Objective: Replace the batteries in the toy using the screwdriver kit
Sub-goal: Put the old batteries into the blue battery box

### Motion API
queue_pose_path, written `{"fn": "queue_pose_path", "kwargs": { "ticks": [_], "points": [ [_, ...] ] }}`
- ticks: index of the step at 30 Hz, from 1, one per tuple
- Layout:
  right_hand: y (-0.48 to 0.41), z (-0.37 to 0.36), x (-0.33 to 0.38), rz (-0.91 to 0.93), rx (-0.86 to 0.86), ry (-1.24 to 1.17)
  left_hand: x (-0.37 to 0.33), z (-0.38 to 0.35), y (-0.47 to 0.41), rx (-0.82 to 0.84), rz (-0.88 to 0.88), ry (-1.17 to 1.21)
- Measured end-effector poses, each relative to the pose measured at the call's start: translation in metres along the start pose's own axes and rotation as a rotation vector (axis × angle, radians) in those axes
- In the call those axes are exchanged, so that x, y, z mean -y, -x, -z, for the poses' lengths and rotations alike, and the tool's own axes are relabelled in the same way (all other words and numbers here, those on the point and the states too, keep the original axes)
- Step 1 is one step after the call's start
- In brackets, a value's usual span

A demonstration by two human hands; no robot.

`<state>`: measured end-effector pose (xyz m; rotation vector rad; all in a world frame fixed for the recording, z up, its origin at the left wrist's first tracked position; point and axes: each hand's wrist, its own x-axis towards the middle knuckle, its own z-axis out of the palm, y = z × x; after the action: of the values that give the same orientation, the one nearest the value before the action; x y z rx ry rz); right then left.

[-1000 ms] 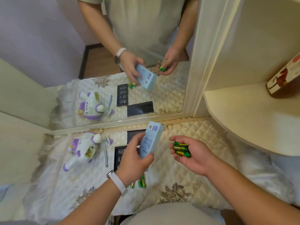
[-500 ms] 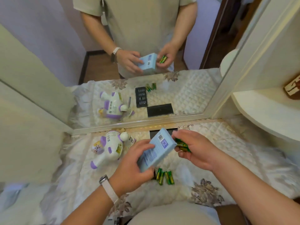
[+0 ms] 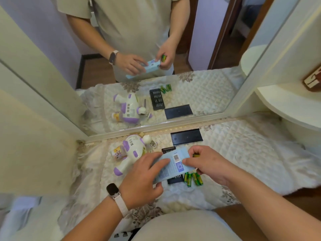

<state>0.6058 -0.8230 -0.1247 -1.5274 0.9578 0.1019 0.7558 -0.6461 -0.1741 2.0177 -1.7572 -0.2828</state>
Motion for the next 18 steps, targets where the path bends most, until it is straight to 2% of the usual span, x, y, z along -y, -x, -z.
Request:
{"fn": "queue_pose_path", "kwargs": {
  "ticks": [4, 8, 10, 15, 18],
  "points": [
    [0.005, -0.001, 0.0, 0.032, -0.002, -0.034, -0.006, -0.006, -0.004, 0.051, 0.01, -0.049],
    [0.007, 0.005, 0.0, 0.041, 0.039, -0.365, -0.014, -0.012, -0.012, 0.08, 0.071, -0.062],
    [0.008, 0.01, -0.003, 0.029, 0.015, -0.413, -0.021, -0.014, -0.017, 0.104, 0.083, -0.071],
    [0.012, 0.025, -0.006, 0.11, -0.058, -0.137, -0.038, -0.016, -0.033, 0.158, 0.093, -0.144],
    [0.012, 0.033, -0.007, 0.144, -0.043, -0.031, -0.049, -0.019, -0.041, 0.162, 0.087, -0.195]
  ]
}}
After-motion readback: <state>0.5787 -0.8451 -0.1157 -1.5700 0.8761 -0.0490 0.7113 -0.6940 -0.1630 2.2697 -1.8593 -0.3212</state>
